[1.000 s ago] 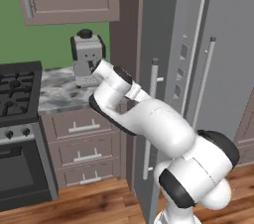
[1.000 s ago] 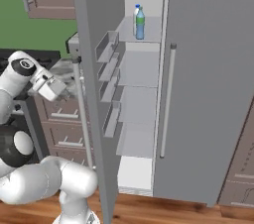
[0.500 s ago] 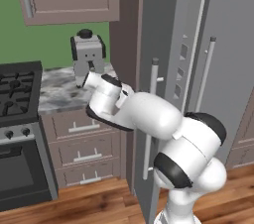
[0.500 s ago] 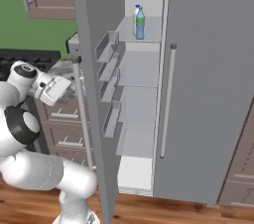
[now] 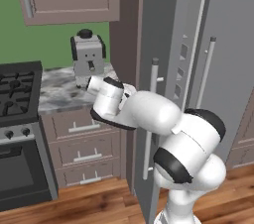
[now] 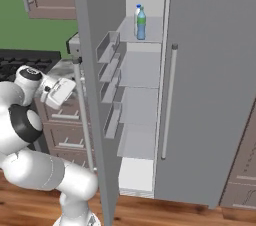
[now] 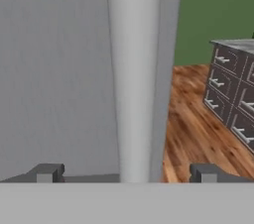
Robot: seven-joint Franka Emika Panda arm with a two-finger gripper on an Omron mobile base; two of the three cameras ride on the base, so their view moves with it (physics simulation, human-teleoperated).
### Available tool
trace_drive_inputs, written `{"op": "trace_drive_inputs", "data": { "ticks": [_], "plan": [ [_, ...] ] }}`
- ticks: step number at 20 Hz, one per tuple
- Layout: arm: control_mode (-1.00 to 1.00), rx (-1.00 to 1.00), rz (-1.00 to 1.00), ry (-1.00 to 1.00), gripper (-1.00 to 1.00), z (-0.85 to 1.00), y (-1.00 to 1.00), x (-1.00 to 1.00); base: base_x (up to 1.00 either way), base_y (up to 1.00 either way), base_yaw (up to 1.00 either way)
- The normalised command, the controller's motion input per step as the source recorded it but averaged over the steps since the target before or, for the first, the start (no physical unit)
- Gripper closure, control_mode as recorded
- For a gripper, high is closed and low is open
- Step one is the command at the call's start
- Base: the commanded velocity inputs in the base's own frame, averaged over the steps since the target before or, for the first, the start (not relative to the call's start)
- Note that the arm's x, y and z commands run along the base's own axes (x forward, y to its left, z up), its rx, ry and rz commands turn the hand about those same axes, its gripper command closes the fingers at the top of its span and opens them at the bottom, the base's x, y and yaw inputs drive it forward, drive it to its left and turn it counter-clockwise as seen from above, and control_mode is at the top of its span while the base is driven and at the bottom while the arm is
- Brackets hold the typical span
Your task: Take the bottled waters from the counter and place them in the freezer to freeze. Close the freezer door after placing the bottles.
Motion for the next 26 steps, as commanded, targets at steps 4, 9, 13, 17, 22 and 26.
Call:
{"op": "trace_drive_inputs", "data": {
  "ticks": [4,9,13,17,22,26],
  "plan": [
    [-1.0,0.0,0.0,0.01,-1.0,0.0,-0.31,0.0,0.0,0.0,0.0],
    [-1.0,0.0,0.0,0.01,-1.0,0.0,-0.31,0.0,0.0,0.0,0.0],
    [-1.0,0.02,0.0,0.05,-1.0,0.03,-0.5,0.0,0.0,0.0,0.0],
    [-1.0,0.14,0.02,0.08,-1.0,0.01,-0.6,0.0,0.0,0.0,0.0],
    [-1.0,0.12,0.09,0.01,-1.0,0.0,-0.57,0.0,0.0,0.0,0.0],
    [-1.0,0.02,0.2,0.0,-1.0,0.0,-0.56,0.0,0.0,0.0,0.0]
  ]
}}
